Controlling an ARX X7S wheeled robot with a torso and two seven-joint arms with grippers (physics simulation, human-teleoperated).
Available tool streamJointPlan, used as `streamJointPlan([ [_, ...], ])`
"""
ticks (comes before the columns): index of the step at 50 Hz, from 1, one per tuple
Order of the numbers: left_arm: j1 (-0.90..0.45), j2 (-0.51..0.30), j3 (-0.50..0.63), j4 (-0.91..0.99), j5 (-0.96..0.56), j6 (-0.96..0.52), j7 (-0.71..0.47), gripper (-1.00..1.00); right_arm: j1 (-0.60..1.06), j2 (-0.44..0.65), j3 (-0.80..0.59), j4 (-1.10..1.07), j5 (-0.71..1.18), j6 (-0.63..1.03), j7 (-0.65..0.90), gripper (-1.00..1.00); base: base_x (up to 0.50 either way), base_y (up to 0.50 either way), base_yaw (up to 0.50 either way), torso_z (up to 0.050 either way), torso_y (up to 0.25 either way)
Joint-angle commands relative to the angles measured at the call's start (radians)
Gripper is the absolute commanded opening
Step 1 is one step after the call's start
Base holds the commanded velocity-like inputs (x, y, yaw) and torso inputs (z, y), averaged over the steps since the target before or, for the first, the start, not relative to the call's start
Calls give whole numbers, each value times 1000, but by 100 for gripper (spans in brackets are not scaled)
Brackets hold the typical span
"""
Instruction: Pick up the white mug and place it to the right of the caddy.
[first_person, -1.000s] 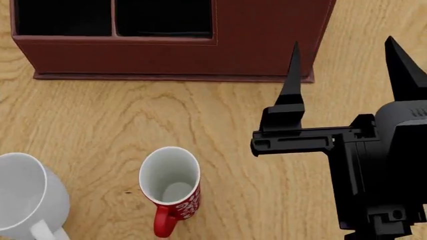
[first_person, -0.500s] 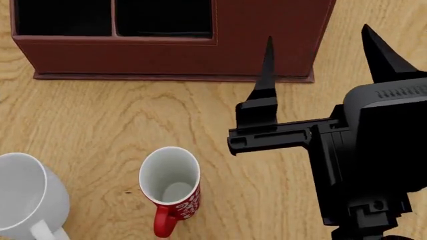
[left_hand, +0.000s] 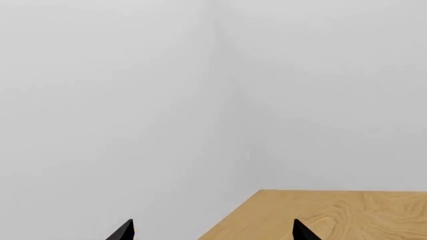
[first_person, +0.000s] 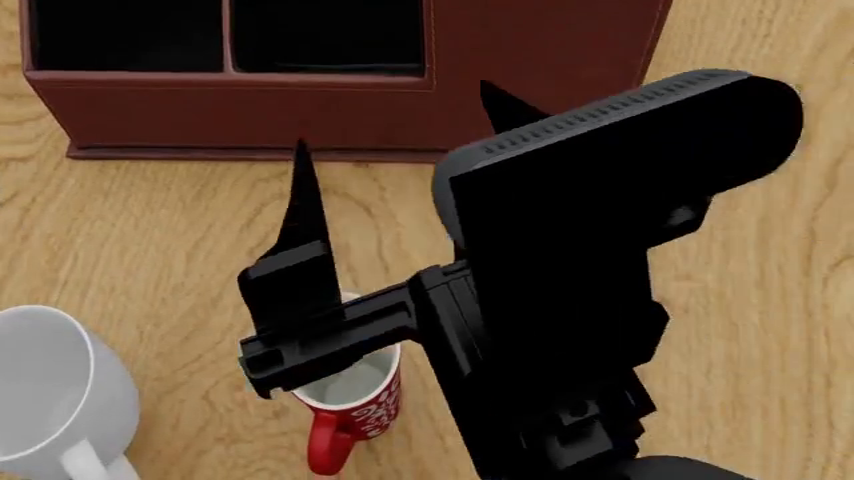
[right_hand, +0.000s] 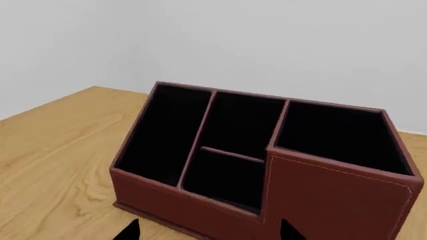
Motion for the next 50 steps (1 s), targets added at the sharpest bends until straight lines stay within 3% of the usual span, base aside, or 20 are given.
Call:
streamJointPlan([
  [1,0,24,-17,0,-1,2,27,100,94,-20,-104,104,367,7,303,100,0,0,0,0,0],
  [11,0,52,-45,0,-12,2,57,100,99,-42,-227,155,459,-43,378,100,0,0,0,0,0],
  [50,0,77,-16,0,14,15,66,100,35,-101,-515,243,509,-114,409,100,0,0,0,0,0],
])
